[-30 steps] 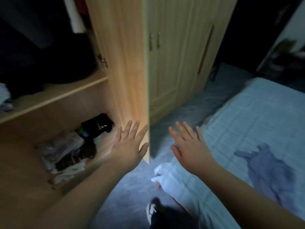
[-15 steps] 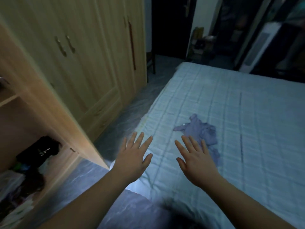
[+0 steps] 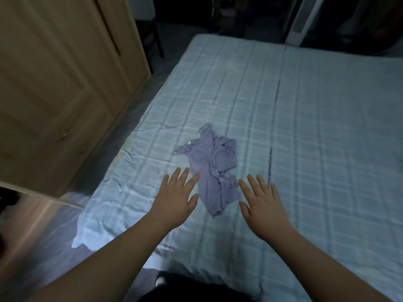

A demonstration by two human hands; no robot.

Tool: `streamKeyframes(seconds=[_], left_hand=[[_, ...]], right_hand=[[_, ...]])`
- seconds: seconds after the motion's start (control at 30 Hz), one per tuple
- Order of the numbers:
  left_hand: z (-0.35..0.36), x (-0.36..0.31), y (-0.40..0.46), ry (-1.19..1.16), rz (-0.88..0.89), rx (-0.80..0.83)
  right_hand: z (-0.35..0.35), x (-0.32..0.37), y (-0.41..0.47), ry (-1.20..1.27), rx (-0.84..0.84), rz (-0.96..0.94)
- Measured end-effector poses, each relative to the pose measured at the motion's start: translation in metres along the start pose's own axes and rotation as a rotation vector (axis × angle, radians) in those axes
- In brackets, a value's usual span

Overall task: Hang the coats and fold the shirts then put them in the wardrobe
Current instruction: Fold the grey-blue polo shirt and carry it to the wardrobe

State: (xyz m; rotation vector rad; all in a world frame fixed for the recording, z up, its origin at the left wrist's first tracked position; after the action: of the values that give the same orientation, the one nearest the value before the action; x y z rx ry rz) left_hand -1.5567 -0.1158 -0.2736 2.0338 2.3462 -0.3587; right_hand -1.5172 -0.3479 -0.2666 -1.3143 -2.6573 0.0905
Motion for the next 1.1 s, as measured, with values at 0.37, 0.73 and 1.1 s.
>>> streamKeyframes(seconds=[0.37, 0.73, 1.1], left_hand=[[0.134, 0.019, 0.110, -0.090, 0.013, 0.135], [0.297, -0.021, 0.182, -0.118, 0.230, 0.223], [0.208, -0.061, 0.152, -0.462, 0.395, 0.335]], right_hand=[[0.146, -0.048, 0.113, 0.128, 0.155, 0.114], [0.290, -0.077, 0.168, 0.556, 0.184, 0.405], [0.199, -0.077, 0.132, 1.003, 0.003, 0.656]])
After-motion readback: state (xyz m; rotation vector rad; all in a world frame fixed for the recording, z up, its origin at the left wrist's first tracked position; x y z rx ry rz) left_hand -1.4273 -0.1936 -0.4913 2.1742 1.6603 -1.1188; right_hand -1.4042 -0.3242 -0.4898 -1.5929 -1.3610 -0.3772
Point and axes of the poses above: each hand's wrist, its own y-axis towards the middle knuckle, its own z-axis out of the palm, x = y × z, the point moved 7 cm from there along y, towards the middle knuckle, and after that the axes turned 11 degrees about -z, right-handed, at the moved point
